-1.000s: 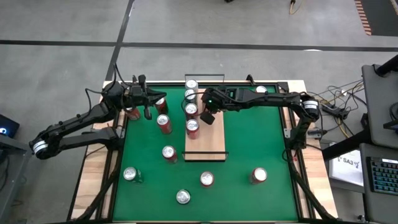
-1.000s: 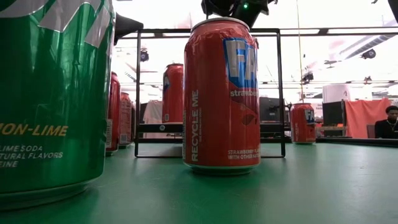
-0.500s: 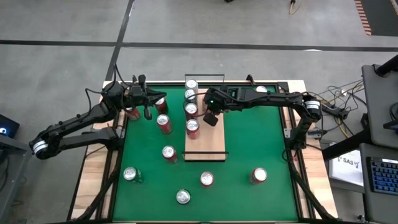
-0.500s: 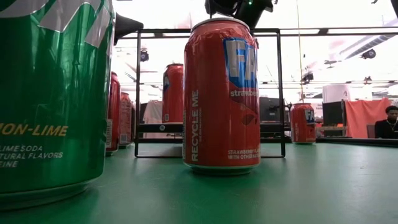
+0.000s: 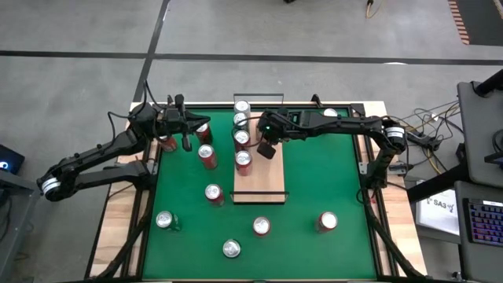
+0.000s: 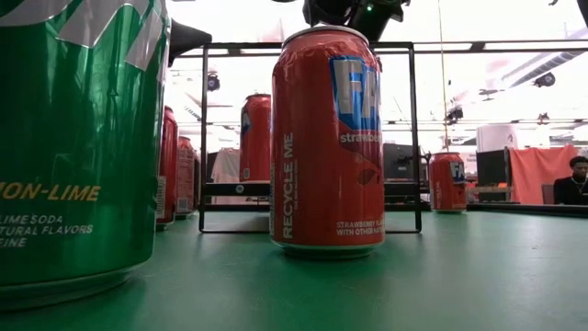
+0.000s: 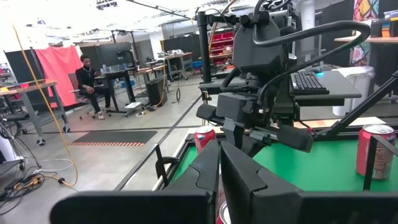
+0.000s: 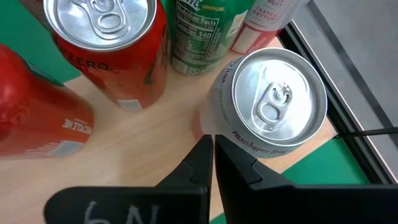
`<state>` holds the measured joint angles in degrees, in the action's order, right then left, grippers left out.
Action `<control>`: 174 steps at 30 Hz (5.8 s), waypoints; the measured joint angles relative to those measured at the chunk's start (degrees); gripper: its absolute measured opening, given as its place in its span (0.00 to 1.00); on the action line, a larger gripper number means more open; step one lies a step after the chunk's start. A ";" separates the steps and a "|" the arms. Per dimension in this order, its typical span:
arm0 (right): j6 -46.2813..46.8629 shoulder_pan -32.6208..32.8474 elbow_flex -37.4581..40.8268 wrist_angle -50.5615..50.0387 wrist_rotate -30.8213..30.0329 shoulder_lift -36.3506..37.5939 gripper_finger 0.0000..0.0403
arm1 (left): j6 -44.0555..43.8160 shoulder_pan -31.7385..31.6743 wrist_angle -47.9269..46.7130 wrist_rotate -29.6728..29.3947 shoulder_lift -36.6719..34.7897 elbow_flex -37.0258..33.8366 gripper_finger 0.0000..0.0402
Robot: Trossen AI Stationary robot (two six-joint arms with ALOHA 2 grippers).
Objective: Place canned beverage on shelf
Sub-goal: Put the white/pink soda can on the shelf and aligned with the other white/pink soda can
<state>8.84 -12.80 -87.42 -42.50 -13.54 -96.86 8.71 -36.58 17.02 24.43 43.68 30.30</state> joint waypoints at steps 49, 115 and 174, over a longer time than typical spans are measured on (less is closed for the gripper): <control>0.52 -2.81 0.22 2.31 0.15 -1.40 0.02 | -0.01 0.00 -0.15 -0.01 0.00 0.00 0.00; 10.77 -5.36 5.66 23.64 -10.65 -1.57 0.02 | 5.38 0.00 -2.10 0.06 0.15 -0.83 0.00; 13.68 -1.55 3.93 14.12 -8.67 -1.53 0.02 | 5.57 -0.02 -2.14 0.00 0.22 -0.83 0.00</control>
<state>22.52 -14.35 -83.48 -28.38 -22.21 -98.39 14.28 -36.59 14.87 24.43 43.90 29.47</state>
